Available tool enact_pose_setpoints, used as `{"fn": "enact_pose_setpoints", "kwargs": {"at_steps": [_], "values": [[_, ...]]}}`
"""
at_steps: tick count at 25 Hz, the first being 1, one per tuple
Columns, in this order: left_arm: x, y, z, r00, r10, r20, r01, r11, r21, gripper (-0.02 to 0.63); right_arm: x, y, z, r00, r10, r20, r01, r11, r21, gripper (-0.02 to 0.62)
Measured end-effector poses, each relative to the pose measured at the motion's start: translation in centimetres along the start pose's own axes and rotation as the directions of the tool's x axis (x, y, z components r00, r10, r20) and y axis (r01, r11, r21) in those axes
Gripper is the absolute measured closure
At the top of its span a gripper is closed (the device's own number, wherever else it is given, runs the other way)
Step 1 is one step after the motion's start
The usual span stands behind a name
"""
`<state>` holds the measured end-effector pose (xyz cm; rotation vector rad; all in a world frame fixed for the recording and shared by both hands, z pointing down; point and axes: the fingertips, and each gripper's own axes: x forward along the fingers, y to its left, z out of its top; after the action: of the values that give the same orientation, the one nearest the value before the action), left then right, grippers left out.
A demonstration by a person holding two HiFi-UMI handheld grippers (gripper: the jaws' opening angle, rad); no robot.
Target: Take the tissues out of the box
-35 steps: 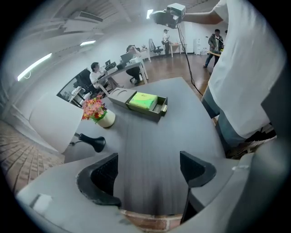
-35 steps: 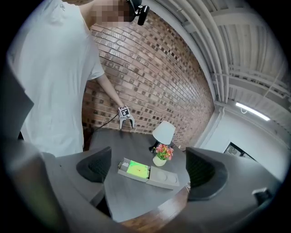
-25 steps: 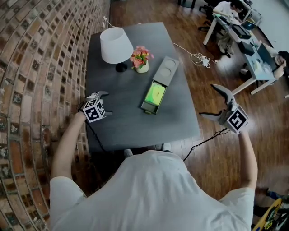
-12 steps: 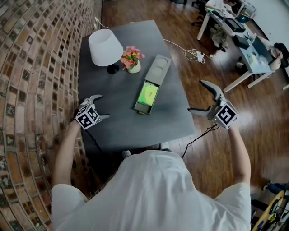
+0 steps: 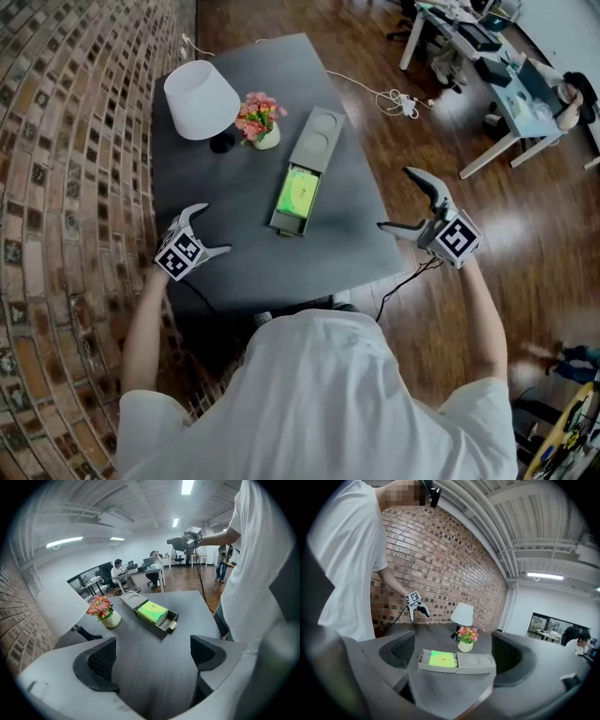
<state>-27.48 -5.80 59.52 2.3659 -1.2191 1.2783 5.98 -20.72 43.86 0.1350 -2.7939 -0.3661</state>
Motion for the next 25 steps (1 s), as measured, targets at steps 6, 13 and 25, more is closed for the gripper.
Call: {"fn": "enact_pose_setpoints", "kwargs": {"at_steps": [6, 13, 25], "values": [[2.0, 0.1, 0.7, 0.999, -0.008, 0.031, 0.009, 0.999, -0.052, 0.101, -0.3, 0.6, -3.2, 0.998, -0.07, 0.004, 0.069, 0.993, 0.099, 0.087], [4.0, 0.1, 2.9, 0.994, 0.023, 0.111, -0.008, 0.992, -0.129, 0.081, -0.4, 1.4, -6.5, 0.988, -0.157, 0.018, 0.15, 0.971, 0.187, 0.087], [5.9, 0.7, 7.9, 0.958, 0.039, 0.284, 0.039, 0.964, -0.264, 0.078, 1.1, 1.3, -8.4, 0.948, -0.307, 0.085, 0.262, 0.903, 0.34, 0.089]]}}
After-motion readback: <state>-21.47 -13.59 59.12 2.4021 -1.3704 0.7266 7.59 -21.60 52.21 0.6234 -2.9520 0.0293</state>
